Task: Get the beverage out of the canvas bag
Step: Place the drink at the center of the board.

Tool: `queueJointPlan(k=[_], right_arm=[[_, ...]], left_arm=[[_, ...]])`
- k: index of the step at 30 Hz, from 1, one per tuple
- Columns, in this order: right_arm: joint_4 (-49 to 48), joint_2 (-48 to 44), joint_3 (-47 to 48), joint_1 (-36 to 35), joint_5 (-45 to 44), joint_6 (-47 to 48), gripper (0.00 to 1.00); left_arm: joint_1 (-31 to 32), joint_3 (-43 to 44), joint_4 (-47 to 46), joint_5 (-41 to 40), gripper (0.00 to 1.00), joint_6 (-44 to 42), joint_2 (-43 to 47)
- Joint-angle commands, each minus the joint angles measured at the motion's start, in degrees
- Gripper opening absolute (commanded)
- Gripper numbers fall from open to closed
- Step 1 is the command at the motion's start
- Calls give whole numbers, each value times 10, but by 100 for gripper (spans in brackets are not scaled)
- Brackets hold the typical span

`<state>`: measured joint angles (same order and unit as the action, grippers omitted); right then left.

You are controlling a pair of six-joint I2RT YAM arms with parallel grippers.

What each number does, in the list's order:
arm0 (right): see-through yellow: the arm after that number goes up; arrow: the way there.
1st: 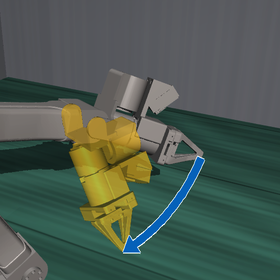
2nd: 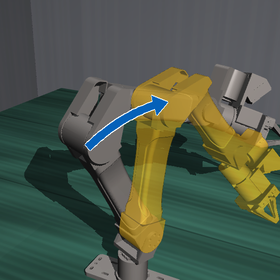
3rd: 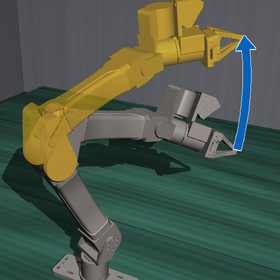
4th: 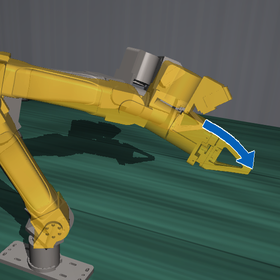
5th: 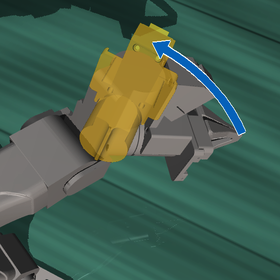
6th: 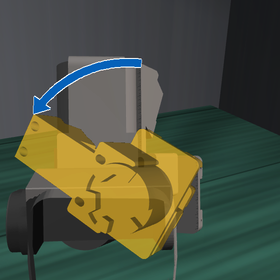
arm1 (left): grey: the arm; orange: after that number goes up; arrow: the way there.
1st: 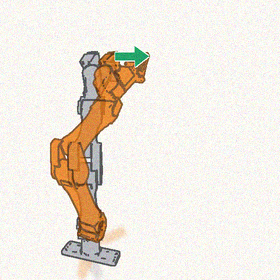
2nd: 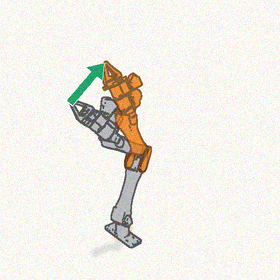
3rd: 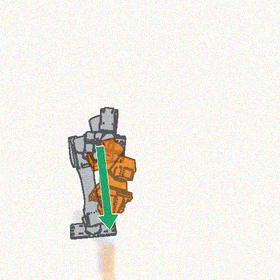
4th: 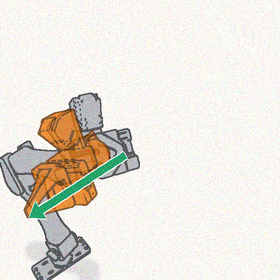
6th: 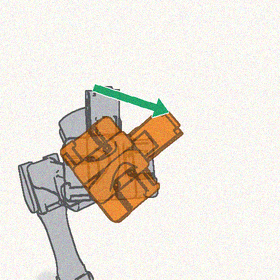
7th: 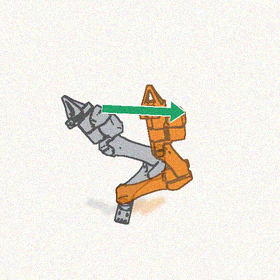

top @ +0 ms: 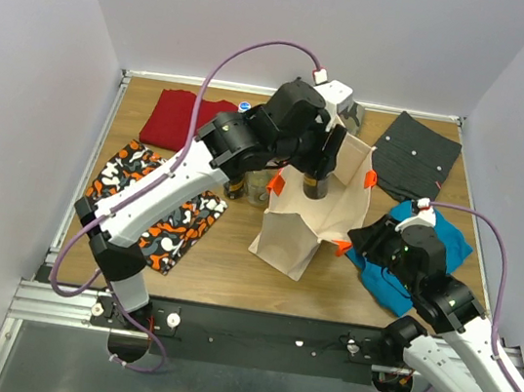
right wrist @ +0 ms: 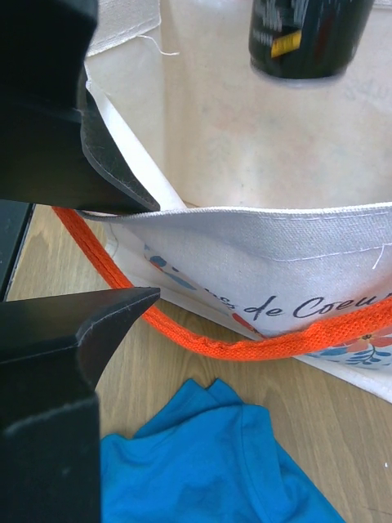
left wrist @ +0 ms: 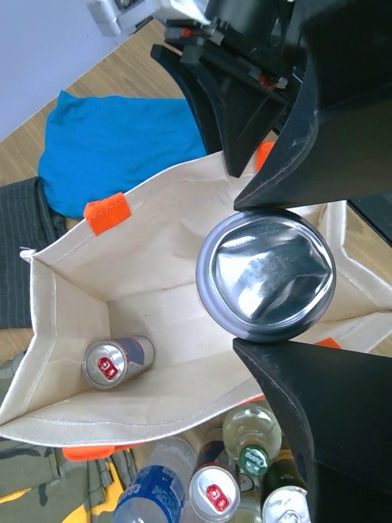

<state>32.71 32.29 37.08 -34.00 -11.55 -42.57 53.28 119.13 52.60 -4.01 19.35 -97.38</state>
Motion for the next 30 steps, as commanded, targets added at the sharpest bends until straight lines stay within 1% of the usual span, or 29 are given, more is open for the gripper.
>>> queueJointPlan(k=[1, 4, 7, 14, 30], right_arm=[[17, 6, -8, 2, -11, 2, 49], [15, 6, -8, 2, -9, 2, 49], [16, 5, -8, 2, -9, 2, 49], [15, 3, -9, 2, -9, 2, 49], [15, 7, -8, 2, -9, 2, 49]], left_arm=[[3, 22, -36, -20, 0, 2, 62], [2, 17, -34, -42, 0, 0, 79], [3, 5, -41, -49, 0, -2, 101], [3, -29, -69, -81, 0, -5, 158], [3, -45, -47, -166, 0, -9, 206]])
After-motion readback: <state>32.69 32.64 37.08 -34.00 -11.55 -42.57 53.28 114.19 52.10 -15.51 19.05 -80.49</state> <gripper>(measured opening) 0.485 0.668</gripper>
